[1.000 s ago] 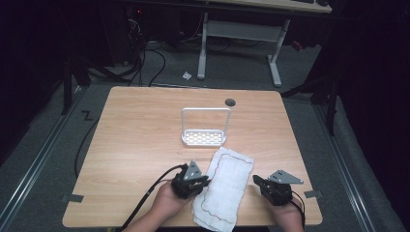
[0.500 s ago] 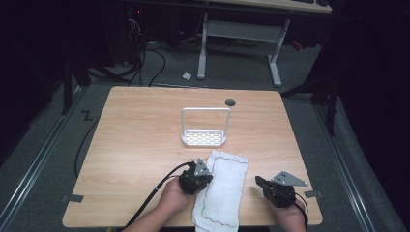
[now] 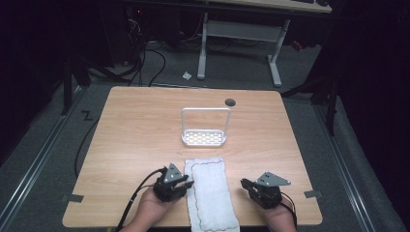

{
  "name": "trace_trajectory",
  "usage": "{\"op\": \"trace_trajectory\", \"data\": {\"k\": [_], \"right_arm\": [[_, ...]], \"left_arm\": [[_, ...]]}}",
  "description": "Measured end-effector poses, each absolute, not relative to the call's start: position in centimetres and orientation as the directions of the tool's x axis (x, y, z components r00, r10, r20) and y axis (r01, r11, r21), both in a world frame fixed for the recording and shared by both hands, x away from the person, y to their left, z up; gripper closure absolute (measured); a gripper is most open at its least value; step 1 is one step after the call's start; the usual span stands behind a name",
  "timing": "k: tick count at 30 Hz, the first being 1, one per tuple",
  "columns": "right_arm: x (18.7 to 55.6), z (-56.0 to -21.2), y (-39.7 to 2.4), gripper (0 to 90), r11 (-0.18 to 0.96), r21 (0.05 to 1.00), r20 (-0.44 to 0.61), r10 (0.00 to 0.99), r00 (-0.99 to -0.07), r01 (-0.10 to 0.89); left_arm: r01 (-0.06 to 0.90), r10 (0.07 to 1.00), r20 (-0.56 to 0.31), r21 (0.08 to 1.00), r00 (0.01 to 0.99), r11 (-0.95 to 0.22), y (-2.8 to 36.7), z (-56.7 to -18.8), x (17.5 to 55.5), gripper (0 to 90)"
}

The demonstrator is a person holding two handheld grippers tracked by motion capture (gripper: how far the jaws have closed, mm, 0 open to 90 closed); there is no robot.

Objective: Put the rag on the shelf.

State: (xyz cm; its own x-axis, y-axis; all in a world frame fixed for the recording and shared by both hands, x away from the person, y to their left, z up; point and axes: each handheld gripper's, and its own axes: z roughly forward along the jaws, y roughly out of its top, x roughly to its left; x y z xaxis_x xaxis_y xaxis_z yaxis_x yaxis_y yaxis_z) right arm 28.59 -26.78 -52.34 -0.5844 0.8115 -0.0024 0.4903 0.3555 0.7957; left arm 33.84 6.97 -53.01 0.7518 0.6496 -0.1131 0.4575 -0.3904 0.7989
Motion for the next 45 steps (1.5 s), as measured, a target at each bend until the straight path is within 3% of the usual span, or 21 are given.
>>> {"op": "trace_trajectory", "data": {"k": [4,7,14,15,22,25,33,45], "right_arm": [[29.5,-51.9,-25.5,79.0,0.386,0.783,-0.005,0.788,-0.615,0.488],[30.8,-51.3,-24.2,74.6,0.407,0.778,-0.022,0.778,-0.628,0.478],[34.8,-50.8,-21.4,63.8,0.371,0.783,0.017,0.789,-0.614,0.499],[35.7,-51.2,-20.9,59.5,0.37,0.771,0.028,0.793,-0.608,0.519],[37.1,-52.5,-20.7,52.2,0.334,0.749,0.054,0.83,-0.555,0.572],[37.3,-53.2,-20.9,52.4,0.318,0.74,0.093,0.824,-0.558,0.593],[37.1,-53.5,-20.8,55.9,0.326,0.746,0.086,0.818,-0.569,0.581],[36.4,-53.7,-20.4,83.4,0.332,0.756,0.088,0.802,-0.591,0.564]], "left_arm": [[0.498,0.717,-0.142,0.808,0.682,-0.315,7.6,-53.1,35.7,58.7],[0.526,0.743,-0.157,0.798,0.651,-0.293,7.1,-53.1,36.8,63.3],[0.546,0.755,-0.141,0.775,0.64,-0.318,5.2,-53.8,37.7,51.3],[0.539,0.757,-0.126,0.775,0.642,-0.329,5.0,-53.8,37.5,53.0],[0.509,0.755,-0.063,0.775,0.653,-0.375,3.7,-53.8,36.7,68.6],[0.503,0.755,-0.055,0.777,0.654,-0.379,3.4,-53.8,36.4,77.7],[0.549,0.743,-0.138,0.763,0.654,-0.341,3.6,-53.7,37.8,81.7],[0.559,0.733,-0.18,0.768,0.655,-0.311,4.0,-53.9,38.2,82.7]]}}
